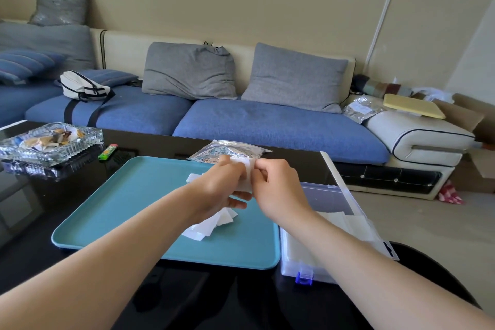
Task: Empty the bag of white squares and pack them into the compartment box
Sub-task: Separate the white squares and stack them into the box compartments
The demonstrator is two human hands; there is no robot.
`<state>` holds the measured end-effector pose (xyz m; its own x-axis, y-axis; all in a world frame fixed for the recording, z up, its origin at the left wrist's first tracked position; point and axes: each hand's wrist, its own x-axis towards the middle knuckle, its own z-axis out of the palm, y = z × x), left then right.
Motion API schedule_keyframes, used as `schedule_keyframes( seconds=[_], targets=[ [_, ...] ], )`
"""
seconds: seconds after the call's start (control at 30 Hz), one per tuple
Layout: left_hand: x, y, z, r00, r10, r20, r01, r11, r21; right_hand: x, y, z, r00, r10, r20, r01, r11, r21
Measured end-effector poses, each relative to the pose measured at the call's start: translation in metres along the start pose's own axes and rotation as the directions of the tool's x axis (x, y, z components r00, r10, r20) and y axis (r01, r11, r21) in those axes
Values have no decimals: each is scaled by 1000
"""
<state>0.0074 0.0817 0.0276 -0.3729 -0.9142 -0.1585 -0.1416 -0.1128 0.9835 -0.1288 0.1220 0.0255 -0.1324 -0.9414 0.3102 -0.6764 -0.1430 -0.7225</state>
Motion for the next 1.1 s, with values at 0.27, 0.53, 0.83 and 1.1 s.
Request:
schedule_keyframes(
  seconds=[0.27,0.53,0.83,1.1],
  targets=[
    [-2,4,30,994,103,41,-111,952,286,-11,10,-30,987,157,18,-157,952,265],
    [-11,-3,67,964,179,196,-256,823,507,-24,43,-82,954,298,18,-291,915,280],
    [-18,-30,112,739,414,532,-639,181,747,-41,79,-153,866,498,-43,-481,805,-347],
    [-18,-35,139,659,347,668,-694,-63,717,-52,87,-154,789,614,16,-523,685,-507]
  ],
)
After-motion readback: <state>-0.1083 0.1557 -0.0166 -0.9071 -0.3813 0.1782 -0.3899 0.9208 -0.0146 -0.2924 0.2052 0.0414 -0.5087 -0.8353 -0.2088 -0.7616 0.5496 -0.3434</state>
